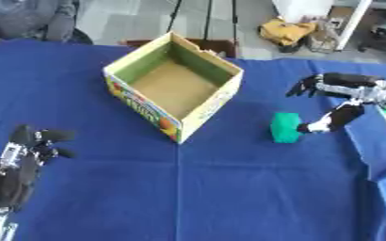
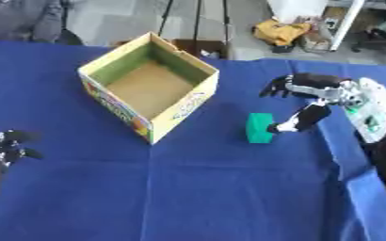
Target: Pick up objects on the table and place them in the box.
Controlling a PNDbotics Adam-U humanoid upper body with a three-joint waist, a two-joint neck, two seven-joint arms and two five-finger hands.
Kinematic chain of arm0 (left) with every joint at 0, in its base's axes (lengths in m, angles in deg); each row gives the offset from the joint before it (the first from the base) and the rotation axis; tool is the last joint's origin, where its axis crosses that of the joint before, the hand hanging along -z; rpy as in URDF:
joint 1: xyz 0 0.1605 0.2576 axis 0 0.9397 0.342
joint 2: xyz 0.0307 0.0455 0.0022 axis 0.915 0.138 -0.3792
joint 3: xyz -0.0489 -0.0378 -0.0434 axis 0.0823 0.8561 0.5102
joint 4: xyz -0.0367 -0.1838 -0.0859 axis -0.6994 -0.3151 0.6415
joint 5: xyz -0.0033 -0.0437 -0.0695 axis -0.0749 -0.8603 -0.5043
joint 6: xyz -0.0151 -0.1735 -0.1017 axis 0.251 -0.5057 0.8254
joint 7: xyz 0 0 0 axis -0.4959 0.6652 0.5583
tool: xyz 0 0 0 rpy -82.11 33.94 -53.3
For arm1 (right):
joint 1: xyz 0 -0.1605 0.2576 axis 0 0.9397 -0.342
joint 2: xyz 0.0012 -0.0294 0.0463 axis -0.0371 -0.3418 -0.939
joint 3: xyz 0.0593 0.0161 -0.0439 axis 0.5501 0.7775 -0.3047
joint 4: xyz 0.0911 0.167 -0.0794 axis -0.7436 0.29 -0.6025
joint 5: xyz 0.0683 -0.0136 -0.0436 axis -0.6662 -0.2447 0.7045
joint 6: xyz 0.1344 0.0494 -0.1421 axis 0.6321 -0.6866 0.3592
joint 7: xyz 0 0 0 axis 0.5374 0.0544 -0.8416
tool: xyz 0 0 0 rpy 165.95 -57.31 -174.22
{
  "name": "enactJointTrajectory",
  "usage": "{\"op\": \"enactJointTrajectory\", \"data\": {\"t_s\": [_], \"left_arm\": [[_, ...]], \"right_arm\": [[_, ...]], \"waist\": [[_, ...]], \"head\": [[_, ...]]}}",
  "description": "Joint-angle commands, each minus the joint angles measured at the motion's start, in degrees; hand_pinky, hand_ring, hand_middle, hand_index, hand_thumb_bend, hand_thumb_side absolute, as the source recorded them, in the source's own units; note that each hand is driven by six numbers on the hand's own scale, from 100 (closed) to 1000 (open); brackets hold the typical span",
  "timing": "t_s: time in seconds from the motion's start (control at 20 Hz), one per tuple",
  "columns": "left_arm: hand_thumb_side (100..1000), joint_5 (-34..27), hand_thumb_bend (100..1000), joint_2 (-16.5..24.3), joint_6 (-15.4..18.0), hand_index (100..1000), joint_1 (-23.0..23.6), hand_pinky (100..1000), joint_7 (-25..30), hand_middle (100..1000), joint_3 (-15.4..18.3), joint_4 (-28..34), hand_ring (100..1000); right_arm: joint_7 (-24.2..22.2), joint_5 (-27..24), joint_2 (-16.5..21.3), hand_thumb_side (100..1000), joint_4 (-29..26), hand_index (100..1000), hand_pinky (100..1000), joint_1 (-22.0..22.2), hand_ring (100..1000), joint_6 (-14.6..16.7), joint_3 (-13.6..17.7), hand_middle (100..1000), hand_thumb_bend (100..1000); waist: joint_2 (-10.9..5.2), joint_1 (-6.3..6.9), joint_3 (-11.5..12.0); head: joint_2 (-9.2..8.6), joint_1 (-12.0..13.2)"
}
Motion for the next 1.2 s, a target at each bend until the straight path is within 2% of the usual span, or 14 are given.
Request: {"op": "enactJointTrajectory", "data": {"t_s": [0.05,1.2], "left_arm": [[1000,0.2,404,0.9,0.0,638,-0.9,613,0.2,605,0.0,0.7,809],[1000,0.3,400,0.9,0.1,637,-1.3,613,0.3,604,-0.2,0.8,808]], "right_arm": [[-4.2,0.9,0.9,516,-0.1,887,741,-0.5,834,4.2,0.1,818,469],[-5.3,2.8,-1.7,549,3.2,883,744,-1.0,832,4.1,0.2,811,404]], "waist": [[-0.72,0.2,0.0],[0.14,0.34,1.0]], "head": [[-0.13,0.0],[-0.54,-0.5]]}}
